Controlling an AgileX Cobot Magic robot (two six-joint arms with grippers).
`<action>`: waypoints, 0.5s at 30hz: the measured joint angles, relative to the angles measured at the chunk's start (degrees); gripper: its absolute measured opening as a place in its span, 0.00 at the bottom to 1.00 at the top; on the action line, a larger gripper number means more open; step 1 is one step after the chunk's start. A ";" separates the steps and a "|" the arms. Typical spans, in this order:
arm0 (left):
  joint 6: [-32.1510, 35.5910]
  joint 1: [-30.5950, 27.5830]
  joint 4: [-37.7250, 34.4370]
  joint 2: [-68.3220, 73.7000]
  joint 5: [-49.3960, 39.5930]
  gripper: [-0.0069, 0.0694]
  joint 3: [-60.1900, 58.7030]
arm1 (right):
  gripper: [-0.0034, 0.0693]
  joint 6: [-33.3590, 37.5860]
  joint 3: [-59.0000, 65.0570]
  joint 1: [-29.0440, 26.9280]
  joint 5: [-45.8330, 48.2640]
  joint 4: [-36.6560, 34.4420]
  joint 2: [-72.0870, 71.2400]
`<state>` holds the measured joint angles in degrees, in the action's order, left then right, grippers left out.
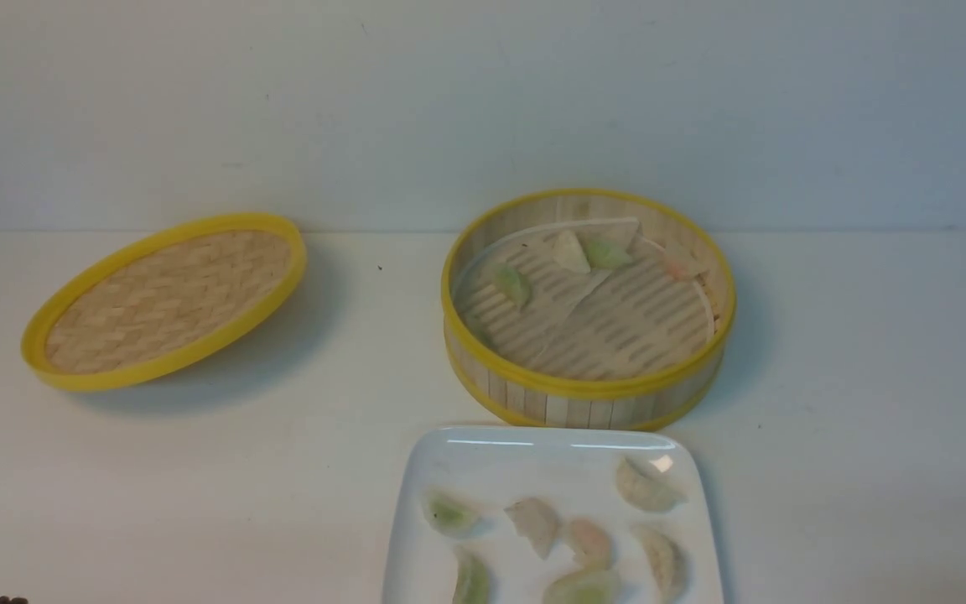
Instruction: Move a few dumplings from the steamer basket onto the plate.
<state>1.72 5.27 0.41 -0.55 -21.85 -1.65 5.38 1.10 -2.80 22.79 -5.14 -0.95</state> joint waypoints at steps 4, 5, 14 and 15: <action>0.00 -1.44 0.00 0.00 0.00 0.08 0.00 | 0.03 0.00 0.00 0.00 0.00 0.00 0.00; 0.00 -1.55 0.00 0.00 0.00 0.08 0.00 | 0.03 0.00 0.00 0.00 0.00 0.00 0.00; 0.00 -1.70 0.00 0.00 0.00 0.08 0.00 | 0.03 0.00 0.00 0.00 0.00 0.00 0.00; 0.00 -1.70 0.00 0.00 0.00 0.08 0.00 | 0.03 0.00 0.00 0.00 0.00 0.00 0.00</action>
<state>1.72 3.57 0.41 -0.55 -21.85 -1.65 5.38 1.10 -2.80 22.79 -5.14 -0.95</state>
